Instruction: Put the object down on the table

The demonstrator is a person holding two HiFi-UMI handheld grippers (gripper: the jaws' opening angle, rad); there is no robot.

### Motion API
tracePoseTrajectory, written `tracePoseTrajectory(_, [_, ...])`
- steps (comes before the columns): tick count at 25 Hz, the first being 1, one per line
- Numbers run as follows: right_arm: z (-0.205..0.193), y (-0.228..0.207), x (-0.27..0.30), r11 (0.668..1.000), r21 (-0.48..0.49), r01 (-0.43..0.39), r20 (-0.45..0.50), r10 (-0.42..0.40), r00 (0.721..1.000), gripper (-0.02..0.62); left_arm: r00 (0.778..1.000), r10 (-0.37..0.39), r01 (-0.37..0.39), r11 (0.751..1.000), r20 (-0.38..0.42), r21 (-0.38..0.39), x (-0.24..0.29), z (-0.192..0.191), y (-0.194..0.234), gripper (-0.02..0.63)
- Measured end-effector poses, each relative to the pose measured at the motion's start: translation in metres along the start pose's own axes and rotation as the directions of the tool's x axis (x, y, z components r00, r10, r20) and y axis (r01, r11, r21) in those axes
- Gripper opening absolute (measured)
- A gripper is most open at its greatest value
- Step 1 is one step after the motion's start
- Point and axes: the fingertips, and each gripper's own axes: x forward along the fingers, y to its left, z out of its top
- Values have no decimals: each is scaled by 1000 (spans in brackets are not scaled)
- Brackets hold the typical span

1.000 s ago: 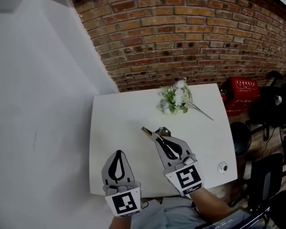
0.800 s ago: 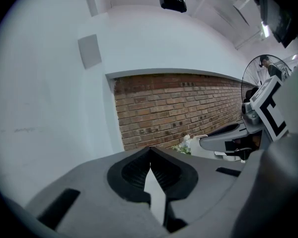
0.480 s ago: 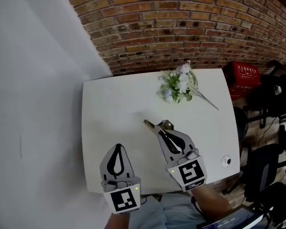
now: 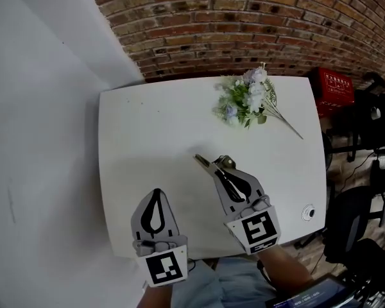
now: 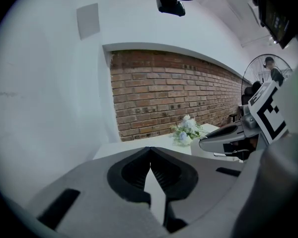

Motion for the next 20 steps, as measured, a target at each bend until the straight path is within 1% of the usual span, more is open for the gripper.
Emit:
tracePoseTrajectory(11, [-25, -6, 11, 1000, 27, 6, -52, -5, 999, 38, 999, -18, 17, 1000, -51, -9, 15, -22, -1, 9])
tracePoseTrajectory(20, [-36, -13, 12, 999, 42, 15, -70, -12, 998, 38, 997, -31, 30, 999, -69, -13, 23, -28, -6, 9])
